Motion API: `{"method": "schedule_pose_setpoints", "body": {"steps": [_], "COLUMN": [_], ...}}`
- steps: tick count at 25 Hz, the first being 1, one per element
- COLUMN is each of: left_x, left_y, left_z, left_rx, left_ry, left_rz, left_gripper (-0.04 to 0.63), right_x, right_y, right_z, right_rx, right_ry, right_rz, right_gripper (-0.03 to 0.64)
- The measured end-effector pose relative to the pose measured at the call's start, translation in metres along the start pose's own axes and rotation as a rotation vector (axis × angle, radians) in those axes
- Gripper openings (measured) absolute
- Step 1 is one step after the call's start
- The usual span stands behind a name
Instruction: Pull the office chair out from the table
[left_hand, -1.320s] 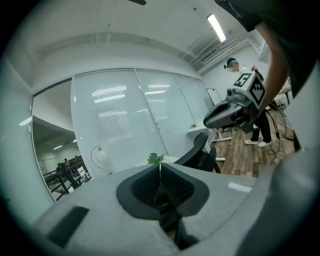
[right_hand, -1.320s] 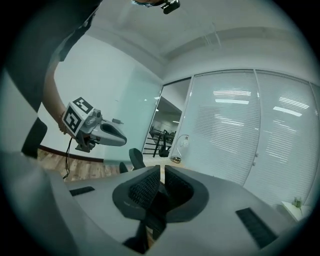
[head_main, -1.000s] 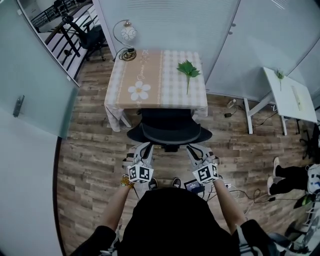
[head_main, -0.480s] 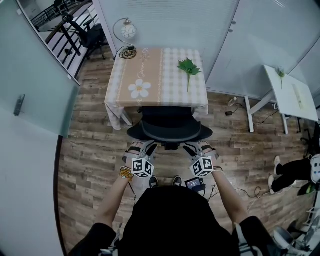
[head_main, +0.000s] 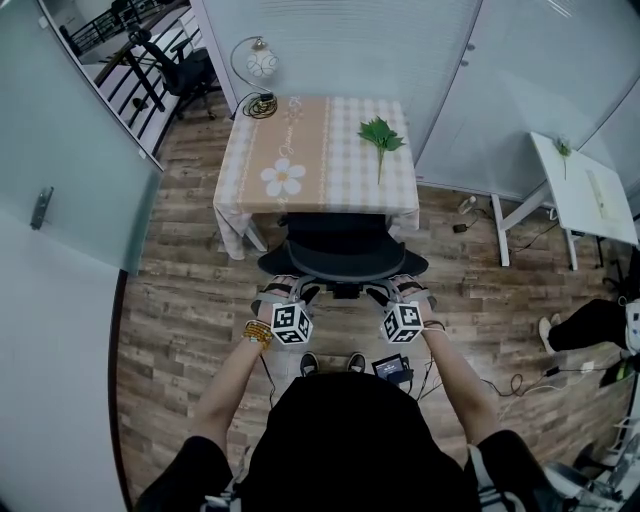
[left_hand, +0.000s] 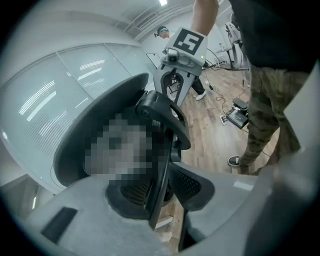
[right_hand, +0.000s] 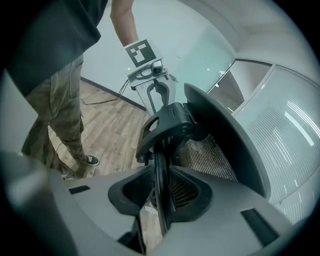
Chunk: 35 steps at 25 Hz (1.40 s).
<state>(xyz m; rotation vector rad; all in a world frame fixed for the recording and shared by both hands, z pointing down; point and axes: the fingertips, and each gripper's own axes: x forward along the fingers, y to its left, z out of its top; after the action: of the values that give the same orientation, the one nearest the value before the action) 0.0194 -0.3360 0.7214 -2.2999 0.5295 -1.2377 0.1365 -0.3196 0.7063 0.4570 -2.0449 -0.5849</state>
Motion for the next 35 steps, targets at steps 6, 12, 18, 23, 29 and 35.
{"method": "schedule_pose_setpoints", "body": {"steps": [6,12,18,23,29,35], "left_x": [0.009,0.019,0.029,0.035,0.038,0.038], "left_y": [-0.001,-0.007,-0.008,-0.011,-0.014,-0.011], "left_z": [-0.003,-0.008,-0.012,-0.011,-0.011,-0.012], "left_rx": [-0.005,0.007,0.038,0.046,0.052,0.065], "left_ry": [0.006,0.034,0.062,0.063,0.061,0.067], "left_rz": [-0.035,-0.082,-0.113,-0.130,-0.147,-0.148], "left_gripper": [0.118,0.120,0.120,0.121,0.121,0.121], "right_x": [0.010,0.020,0.022,0.023,0.023,0.032], "right_y": [-0.004,-0.003,-0.001,0.001,0.007,0.003], "right_z": [-0.001,-0.003,-0.002,-0.002,-0.014,-0.015], "right_rx": [-0.005,-0.033,-0.069,-0.087,-0.067,-0.063], "right_ry": [0.018,0.044,0.053,0.072,0.106,0.130], "right_rz": [0.014,0.034,0.042,0.041,0.060,0.070], "right_gripper": [0.078,0.078,0.071,0.052,0.083,0.080]}}
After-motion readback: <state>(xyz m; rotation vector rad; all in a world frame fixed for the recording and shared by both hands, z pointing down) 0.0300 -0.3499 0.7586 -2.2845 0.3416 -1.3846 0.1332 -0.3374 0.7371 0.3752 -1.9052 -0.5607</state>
